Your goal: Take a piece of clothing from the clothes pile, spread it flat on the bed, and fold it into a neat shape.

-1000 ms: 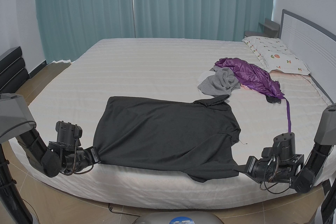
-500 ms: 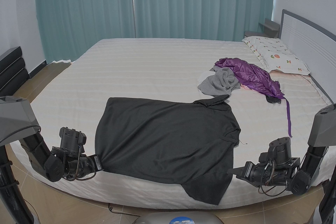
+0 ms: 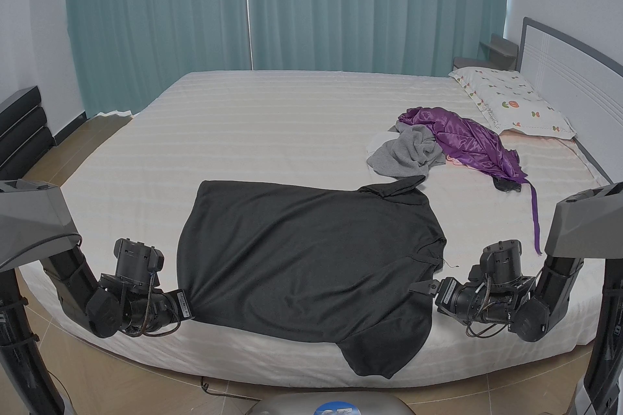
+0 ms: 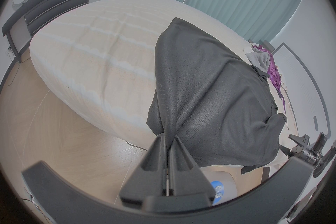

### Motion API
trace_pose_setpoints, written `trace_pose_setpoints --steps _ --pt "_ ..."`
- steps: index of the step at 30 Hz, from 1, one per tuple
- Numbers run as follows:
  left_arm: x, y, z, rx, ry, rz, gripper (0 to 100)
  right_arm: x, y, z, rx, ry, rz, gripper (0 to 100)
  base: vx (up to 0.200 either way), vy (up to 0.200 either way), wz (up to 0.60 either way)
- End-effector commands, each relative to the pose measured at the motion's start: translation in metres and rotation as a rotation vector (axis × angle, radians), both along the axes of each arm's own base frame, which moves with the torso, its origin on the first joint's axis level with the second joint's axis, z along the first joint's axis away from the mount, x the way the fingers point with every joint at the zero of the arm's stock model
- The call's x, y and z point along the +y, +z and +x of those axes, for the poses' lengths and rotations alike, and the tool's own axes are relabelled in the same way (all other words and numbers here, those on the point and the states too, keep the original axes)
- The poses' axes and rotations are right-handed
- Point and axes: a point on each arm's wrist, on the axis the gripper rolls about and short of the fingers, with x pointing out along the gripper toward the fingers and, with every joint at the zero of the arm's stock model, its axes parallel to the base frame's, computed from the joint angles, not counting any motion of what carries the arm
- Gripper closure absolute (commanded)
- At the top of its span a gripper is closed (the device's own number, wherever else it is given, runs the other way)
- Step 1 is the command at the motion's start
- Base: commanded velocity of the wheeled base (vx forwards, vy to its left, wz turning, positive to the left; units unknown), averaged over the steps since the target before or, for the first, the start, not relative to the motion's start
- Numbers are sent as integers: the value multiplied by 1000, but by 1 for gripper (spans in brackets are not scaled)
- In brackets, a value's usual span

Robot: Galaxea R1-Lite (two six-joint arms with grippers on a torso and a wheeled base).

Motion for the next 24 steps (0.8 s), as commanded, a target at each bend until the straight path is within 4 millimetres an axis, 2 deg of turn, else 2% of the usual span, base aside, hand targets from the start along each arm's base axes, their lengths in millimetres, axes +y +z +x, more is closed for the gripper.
trace_pose_setpoints --steps 1,6,20,24 --pt "0 -3 0 10 1 3 100 1 -20 10 27 5 -25 100 0 0 0" --pt "0 -4 0 14 0 5 100 0 -28 9 15 -3 -111 100 0 0 0" --pt "-7 -14 -2 50 -29 12 100 -25 -18 -9 10 -68 -129 100 0 0 0" --pt "-9 -20 0 46 -34 12 100 -37 -16 -14 -1 -84 -145 100 0 0 0"
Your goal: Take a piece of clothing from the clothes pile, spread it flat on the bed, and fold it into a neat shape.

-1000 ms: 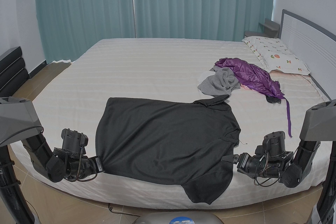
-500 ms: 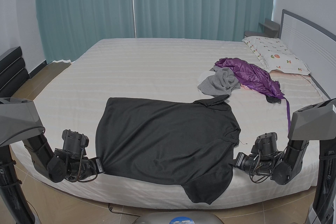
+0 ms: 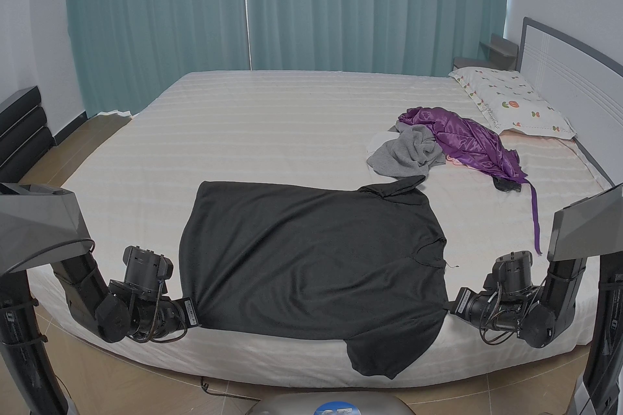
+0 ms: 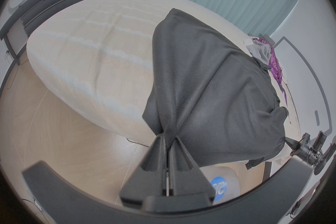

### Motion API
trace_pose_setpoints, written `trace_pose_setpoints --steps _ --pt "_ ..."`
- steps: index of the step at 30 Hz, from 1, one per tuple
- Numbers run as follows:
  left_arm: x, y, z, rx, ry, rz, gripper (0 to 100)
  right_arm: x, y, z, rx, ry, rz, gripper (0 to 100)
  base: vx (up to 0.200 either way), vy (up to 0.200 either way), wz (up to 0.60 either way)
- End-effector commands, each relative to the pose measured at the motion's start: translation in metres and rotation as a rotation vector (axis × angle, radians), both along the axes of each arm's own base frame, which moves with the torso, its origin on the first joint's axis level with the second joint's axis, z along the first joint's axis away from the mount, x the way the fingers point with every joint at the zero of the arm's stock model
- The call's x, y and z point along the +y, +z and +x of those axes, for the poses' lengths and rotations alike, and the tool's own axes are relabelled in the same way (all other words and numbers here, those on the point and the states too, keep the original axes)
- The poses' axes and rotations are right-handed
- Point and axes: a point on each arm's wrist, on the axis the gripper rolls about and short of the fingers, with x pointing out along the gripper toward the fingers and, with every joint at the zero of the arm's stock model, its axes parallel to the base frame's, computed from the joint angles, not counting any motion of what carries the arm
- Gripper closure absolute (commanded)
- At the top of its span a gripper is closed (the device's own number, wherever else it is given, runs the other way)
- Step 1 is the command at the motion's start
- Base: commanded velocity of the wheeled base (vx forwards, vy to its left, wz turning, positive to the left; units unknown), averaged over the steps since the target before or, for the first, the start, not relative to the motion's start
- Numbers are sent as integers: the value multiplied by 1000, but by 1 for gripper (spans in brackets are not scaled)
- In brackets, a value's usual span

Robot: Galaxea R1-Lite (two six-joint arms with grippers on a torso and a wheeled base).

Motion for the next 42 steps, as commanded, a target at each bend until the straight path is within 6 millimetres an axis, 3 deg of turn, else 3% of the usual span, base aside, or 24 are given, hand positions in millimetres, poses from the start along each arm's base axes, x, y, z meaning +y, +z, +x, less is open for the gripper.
trace_pose_setpoints --steps 1,9,10,11,12,17,21,26,31,42 --pt "-2 -9 2 4 -1 5 100 -10 1 -6 6 -10 -12 100 0 0 0" --pt "-4 -16 6 -16 4 -11 100 -11 -3 -4 -13 -16 -1 100 0 0 0" --pt "-4 -16 6 -16 3 -11 100 -11 -3 -4 -11 -17 -1 0 0 0 0" --pt "-5 -16 6 -17 0 -14 100 -11 -4 -4 -11 -17 -1 0 0 0 0" --pt "-6 -15 6 -20 2 -18 0 -11 -3 -4 -12 -16 4 0 0 0 0" --pt "-7 -9 6 -34 27 -50 0 -12 7 -7 -31 -53 52 0 0 0 0" --pt "-6 6 6 -82 39 -76 0 -15 15 -10 -47 -86 94 0 0 0 0" --pt "2 46 4 -213 63 -108 0 -28 23 -11 -78 -133 153 0 0 0 0" --pt "8 67 2 -288 79 -123 0 -29 24 -10 -81 -155 180 0 0 0 0" --pt "10 64 5 -277 97 -128 0 -29 31 -14 -89 -159 195 0 0 36 0"
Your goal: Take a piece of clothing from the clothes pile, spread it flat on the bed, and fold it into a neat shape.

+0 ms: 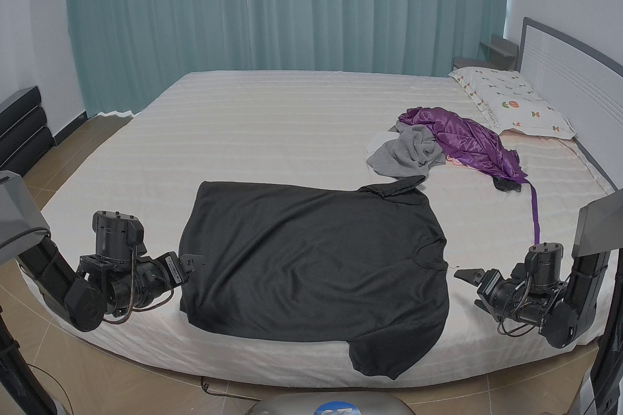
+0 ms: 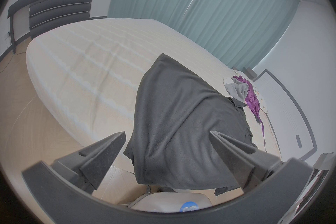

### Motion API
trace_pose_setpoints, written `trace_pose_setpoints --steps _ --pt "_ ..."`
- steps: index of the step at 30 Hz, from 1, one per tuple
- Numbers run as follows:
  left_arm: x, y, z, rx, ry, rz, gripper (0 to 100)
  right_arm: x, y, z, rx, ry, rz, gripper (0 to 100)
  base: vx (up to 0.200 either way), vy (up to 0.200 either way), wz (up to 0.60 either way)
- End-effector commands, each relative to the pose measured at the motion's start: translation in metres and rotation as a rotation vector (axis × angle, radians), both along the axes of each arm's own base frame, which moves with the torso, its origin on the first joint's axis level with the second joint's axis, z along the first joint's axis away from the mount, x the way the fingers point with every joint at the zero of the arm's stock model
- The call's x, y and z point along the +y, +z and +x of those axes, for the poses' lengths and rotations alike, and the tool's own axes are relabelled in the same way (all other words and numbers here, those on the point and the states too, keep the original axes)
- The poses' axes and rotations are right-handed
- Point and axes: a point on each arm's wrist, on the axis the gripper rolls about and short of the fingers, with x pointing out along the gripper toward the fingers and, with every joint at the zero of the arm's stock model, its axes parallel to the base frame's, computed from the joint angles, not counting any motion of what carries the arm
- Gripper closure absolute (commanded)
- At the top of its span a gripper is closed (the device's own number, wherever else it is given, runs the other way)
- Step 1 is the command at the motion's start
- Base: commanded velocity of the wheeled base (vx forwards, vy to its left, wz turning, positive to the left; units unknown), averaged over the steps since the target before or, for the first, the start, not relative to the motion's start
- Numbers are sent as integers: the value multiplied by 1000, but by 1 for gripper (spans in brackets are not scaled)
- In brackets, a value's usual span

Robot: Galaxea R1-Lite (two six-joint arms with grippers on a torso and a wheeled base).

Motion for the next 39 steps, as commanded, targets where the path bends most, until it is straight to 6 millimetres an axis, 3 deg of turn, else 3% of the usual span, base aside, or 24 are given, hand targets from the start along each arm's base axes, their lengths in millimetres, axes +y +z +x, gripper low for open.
trace_pose_setpoints --steps 1,11,22,31,39 --pt "3 1 1 -6 12 -1 0 0 3 -1 -10 2 1 0 0 200 0" --pt "4 -7 5 20 19 3 0 1 3 -1 -8 6 1 0 0 200 0" --pt "3 -12 9 28 19 -2 0 2 3 -1 -8 8 0 0 0 0 0" --pt "-21 -47 2 210 -12 -176 0 2 2 -4 -22 10 2 0 0 0 0" --pt "-28 -53 -5 275 9 -250 0 3 2 -6 -17 15 3 0 0 0 0"
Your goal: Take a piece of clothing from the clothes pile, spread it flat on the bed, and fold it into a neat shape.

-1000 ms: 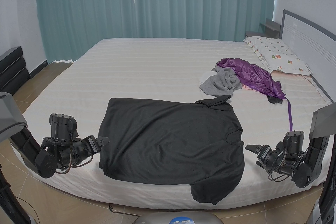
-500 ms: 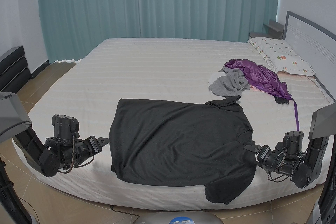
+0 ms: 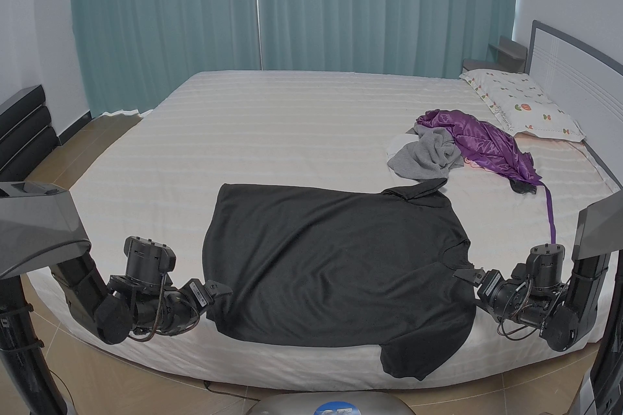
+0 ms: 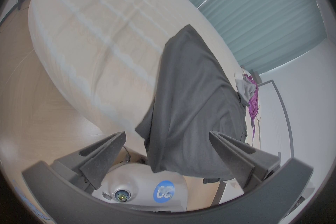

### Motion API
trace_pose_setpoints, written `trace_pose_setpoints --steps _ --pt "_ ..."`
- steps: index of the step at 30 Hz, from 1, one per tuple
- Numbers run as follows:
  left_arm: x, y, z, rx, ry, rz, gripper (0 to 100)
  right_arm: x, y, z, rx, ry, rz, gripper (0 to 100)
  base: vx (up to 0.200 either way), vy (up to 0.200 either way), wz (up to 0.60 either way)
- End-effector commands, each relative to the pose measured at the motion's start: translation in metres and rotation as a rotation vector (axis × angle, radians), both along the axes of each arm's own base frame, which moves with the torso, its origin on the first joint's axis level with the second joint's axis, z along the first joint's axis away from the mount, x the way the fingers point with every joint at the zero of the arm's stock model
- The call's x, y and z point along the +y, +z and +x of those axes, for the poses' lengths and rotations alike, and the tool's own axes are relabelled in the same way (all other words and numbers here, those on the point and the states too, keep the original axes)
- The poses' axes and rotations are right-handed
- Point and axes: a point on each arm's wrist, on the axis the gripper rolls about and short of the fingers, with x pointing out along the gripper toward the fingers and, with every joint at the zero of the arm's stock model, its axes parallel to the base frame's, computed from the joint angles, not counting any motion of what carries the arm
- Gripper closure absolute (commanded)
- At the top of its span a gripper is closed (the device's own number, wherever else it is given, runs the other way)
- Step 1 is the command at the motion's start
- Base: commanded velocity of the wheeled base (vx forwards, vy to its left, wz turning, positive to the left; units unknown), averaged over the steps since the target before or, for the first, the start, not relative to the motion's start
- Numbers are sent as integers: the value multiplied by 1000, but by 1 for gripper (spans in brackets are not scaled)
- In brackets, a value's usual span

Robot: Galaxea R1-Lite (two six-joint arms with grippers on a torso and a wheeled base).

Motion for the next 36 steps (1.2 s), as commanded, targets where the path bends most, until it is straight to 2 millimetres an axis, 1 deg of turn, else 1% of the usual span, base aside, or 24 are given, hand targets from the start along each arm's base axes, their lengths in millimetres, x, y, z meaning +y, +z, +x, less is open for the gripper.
trace_pose_setpoints --steps 1,3,5,6,7,8,9,10,11,14,16,17,18,19,24,30,36 --pt "-9 -14 -12 61 -34 23 0 1 0 -2 5 8 0 0 0 0 0" --pt "-12 -14 -15 63 -44 27 0 1 0 -2 5 7 1 0 0 0 0" --pt "-21 -13 -21 72 -56 27 0 2 -1 -2 7 8 1 0 0 0 0" --pt "-23 -13 -22 71 -57 26 0 2 -1 -2 7 8 1 0 0 0 0" --pt "-31 -13 -22 65 -55 26 0 2 -1 -2 7 8 1 0 0 0 0" --pt "-34 -14 -22 65 -52 28 0 2 -1 -2 7 8 1 0 0 0 0" --pt "-38 -13 -20 54 -54 32 0 2 -1 -2 7 8 1 0 0 0 0" --pt "-38 -13 -20 54 -54 32 0 2 -1 -2 7 8 1 0 0 0 0" --pt "-44 -17 -19 56 -64 46 0 2 -1 -2 7 8 1 0 0 0 0" --pt "-53 -26 -18 53 -57 98 0 2 0 -2 4 10 1 0 0 0 0" --pt "-54 -28 -15 43 -43 113 0 2 0 -2 4 10 1 0 0 0 0" --pt "-57 -30 -10 33 -29 125 0 2 1 -2 2 10 1 0 0 0 0" --pt "-57 -30 -10 33 -29 125 0 2 1 -2 2 10 1 0 0 0 0" --pt "-59 -30 -5 21 -26 122 0 3 0 -2 4 13 1 0 0 0 0" --pt "-56 -26 0 -6 2 116 0 5 1 -3 5 13 12 0 0 0 0" --pt "-48 -23 1 -73 71 181 0 5 1 -2 -7 9 20 0 0 0 0" --pt "-38 -21 6 -100 103 196 0 5 2 -3 -5 9 20 0 0 0 0"
